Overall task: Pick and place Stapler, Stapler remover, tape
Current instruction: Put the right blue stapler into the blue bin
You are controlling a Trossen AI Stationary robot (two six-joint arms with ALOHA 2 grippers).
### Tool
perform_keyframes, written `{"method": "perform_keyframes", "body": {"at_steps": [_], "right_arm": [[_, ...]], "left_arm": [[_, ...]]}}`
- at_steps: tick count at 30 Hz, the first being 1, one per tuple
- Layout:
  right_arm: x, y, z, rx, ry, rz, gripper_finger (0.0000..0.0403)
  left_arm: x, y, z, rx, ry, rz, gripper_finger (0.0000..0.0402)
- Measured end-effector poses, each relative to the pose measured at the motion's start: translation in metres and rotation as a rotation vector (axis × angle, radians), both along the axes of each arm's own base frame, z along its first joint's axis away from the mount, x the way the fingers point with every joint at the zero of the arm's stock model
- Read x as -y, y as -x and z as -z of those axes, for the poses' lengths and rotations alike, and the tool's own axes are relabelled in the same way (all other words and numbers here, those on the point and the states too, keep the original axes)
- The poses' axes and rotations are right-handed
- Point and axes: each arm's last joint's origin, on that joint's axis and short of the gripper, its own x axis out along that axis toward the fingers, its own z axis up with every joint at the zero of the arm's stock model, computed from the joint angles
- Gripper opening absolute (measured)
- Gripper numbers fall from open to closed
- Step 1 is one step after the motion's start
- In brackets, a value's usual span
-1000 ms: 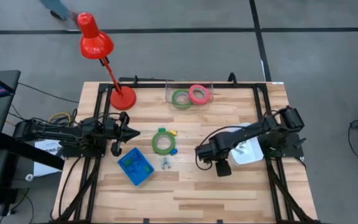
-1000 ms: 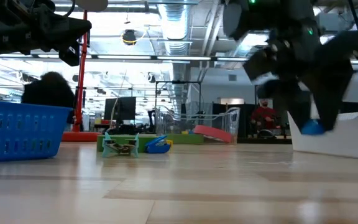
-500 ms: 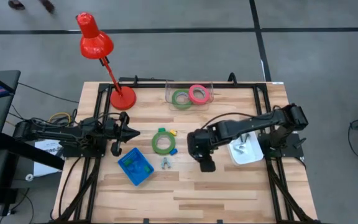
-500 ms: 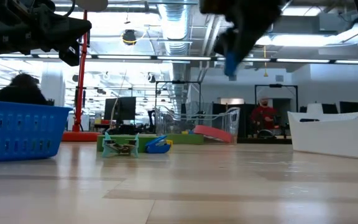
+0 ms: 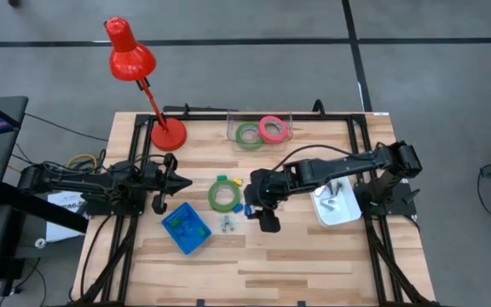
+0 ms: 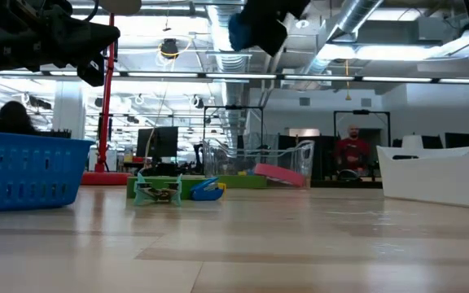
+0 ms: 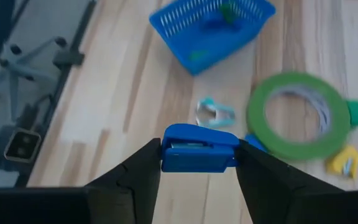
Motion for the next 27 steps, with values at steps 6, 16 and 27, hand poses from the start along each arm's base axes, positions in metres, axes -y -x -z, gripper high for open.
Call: {"method": "perform_keyframes", "body": {"at_steps": [6,16,27], "right_arm": [[-0.001,-0.006,-0.006,0.092,-0.017,-0.003,0.0186],[-0.006,-0.037,-0.021,0.116,-0.02,-0.003,0.018],[-0.015,-0.091,-0.022,0.163,-0.054,-0.056,0.0179]], "left_arm": [[0.0,0.0,0.0,0.0,0.0,0.0,0.0008],[0.0,0.0,0.0,0.0,0.0,0.0,0.0008],[0.0,0.0,0.0,0.0,0.0,0.0,0.0008]]}}
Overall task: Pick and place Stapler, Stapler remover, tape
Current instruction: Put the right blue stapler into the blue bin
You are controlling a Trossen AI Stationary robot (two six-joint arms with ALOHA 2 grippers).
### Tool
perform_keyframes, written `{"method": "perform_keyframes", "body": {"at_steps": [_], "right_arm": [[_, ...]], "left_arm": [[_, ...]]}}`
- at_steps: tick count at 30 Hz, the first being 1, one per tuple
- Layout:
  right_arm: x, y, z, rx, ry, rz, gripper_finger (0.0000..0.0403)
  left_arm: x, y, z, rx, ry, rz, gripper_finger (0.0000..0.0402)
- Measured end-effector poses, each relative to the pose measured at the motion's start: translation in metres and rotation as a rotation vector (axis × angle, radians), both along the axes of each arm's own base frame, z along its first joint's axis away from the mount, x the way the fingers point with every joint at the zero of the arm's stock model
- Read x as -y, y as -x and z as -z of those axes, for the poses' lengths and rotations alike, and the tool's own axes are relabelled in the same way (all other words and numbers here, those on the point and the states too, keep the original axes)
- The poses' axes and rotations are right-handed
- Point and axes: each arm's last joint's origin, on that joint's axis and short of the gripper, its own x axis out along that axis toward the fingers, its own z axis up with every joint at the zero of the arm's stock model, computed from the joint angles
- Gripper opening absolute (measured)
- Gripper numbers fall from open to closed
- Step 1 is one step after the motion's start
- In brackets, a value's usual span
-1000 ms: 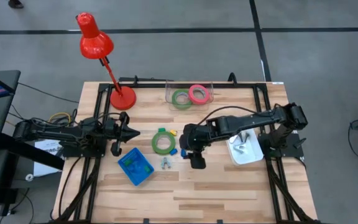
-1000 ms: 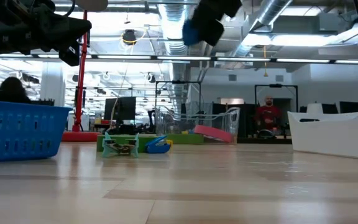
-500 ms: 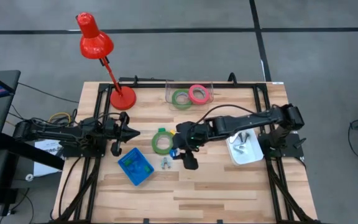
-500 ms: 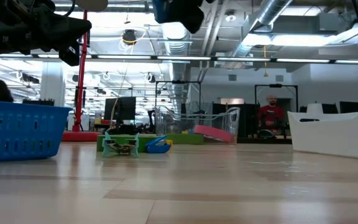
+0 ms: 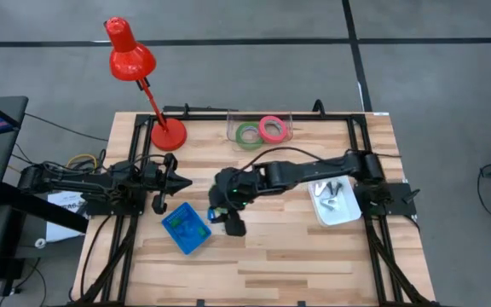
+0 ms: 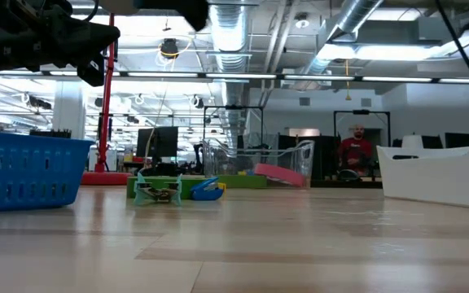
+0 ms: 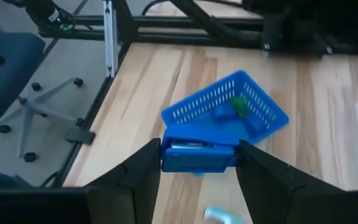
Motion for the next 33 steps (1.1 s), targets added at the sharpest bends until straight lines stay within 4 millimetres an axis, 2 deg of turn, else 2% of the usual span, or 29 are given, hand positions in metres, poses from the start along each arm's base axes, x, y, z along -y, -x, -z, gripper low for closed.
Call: {"method": "perform_keyframes", "body": {"at_steps": [8,17,23,33], "right_arm": [[-0.014,-0.036,0.012,0.076,0.029,-0.053,0.0185],[-0.026,-0.068,0.037,0.106,0.026,-0.063,0.0181],[-0.031,-0.075,0.058,0.069,0.032,-0.067,0.0184],[-0.026,-0.077,0.057,0.082,0.043,-0.045,0.0199]], "left_arm": [[0.0,0.0,0.0,0.0,0.0,0.0,0.0008],[0.0,0.0,0.0,0.0,0.0,0.0,0.0008],[0.0,0.0,0.0,0.0,0.0,0.0,0.0008],[0.0,0.0,0.0,-0.001,0.0,0.0,0.0008]]}}
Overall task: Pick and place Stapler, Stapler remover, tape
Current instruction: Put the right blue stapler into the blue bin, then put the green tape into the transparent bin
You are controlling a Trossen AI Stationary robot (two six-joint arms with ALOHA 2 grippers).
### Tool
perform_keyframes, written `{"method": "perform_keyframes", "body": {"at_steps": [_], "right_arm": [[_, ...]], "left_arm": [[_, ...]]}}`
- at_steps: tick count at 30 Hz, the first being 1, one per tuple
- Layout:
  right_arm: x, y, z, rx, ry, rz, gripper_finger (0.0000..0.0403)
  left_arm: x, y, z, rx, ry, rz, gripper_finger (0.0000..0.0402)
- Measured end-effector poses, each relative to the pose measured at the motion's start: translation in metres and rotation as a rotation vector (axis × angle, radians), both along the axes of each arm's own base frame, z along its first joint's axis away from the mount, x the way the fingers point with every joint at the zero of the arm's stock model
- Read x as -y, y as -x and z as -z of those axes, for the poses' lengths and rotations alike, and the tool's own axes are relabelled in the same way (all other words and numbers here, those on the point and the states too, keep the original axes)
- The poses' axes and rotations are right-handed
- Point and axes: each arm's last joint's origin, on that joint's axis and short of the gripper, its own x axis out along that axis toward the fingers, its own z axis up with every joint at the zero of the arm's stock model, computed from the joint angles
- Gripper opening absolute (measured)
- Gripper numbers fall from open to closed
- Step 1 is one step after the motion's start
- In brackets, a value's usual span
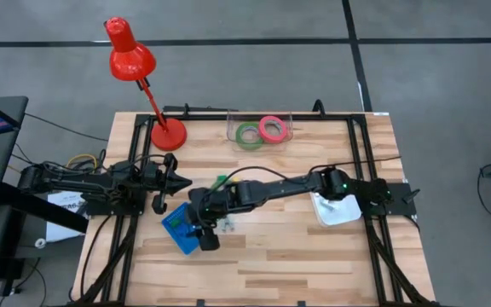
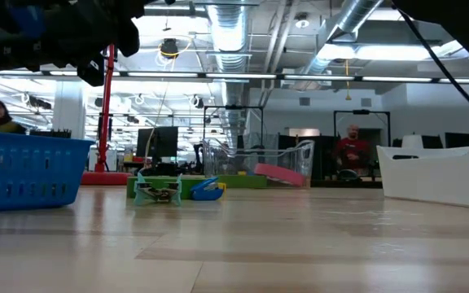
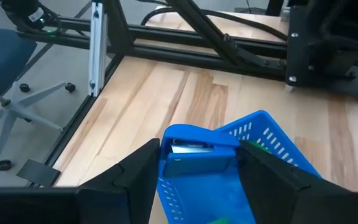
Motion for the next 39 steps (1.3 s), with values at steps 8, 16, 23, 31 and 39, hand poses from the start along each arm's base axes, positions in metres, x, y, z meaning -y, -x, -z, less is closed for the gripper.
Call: {"method": "perform_keyframes", "body": {"at_steps": [8,16,23,31,39], "right_arm": [[0.0,0.001,0.001,-0.01,0.003,0.003,0.0212],[0.006,0.0,0.001,-0.011,0.002,0.014,0.0241],[0.011,-0.001,0.001,-0.018,0.003,0.022,0.0255],[0.013,0.003,0.006,-0.079,0.012,0.023,0.0255],[0.008,0.009,-0.006,-0.08,0.012,0.008,0.0256]], "left_arm": [[0.0,0.0,0.0,0.0,0.0,0.0,0.0008],[0.0,0.0,0.0,0.001,0.0,0.0,0.0008],[0.0,0.0,0.0,0.001,0.0,0.0,0.0008],[0.0,0.0,0.0,0.0,0.0,0.0,0.0008],[0.0,0.0,0.0,0.0,0.0,0.0,0.0008]]}}
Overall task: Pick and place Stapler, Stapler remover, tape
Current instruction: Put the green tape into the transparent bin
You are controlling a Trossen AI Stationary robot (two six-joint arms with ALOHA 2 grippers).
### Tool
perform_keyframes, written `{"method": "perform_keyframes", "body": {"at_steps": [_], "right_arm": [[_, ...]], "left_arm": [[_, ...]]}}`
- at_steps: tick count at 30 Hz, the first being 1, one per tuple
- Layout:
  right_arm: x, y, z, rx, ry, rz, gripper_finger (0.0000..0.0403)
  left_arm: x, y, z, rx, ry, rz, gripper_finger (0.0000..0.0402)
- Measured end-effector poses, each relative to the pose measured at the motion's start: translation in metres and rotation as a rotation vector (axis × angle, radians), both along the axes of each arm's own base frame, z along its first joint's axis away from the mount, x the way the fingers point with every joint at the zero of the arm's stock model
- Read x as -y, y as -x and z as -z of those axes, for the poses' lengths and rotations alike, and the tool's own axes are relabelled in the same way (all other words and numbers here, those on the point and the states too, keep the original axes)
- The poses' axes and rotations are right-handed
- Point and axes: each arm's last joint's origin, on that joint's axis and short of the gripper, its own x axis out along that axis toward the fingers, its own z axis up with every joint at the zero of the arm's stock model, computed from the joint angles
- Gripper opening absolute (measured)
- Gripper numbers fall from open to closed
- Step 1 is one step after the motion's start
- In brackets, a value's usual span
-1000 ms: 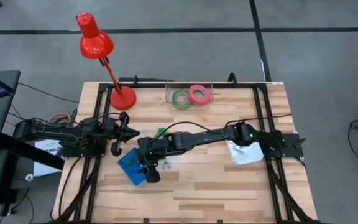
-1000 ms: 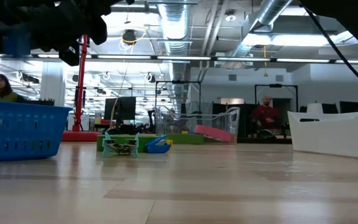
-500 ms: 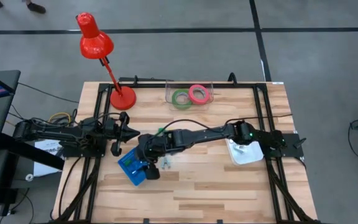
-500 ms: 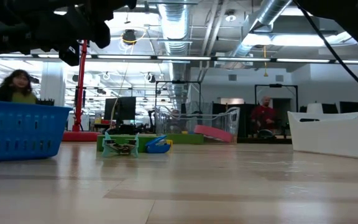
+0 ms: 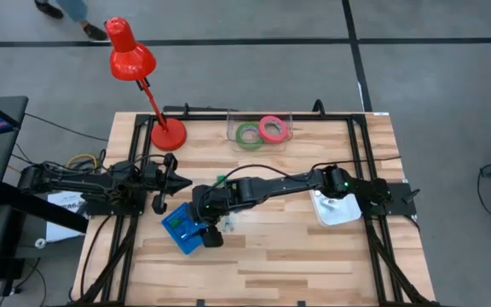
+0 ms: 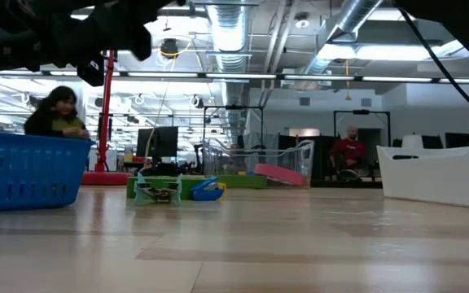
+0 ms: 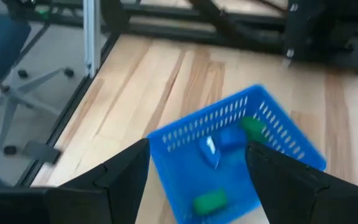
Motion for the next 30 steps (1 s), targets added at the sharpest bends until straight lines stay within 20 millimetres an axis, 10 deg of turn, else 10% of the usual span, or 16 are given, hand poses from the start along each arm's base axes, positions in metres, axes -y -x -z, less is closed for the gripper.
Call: {"method": "perform_keyframes", "body": {"at_steps": [24,30], "right_arm": [[0.069,0.041,-0.089,0.043,-0.011,0.134,0.0256],[0.087,0.055,-0.081,0.063,-0.002,0.18,0.0256]], "left_arm": [[0.0,0.0,0.0,0.0,0.0,0.0,0.0008],[0.0,0.0,0.0,0.0,0.0,0.0,0.0008]]}}
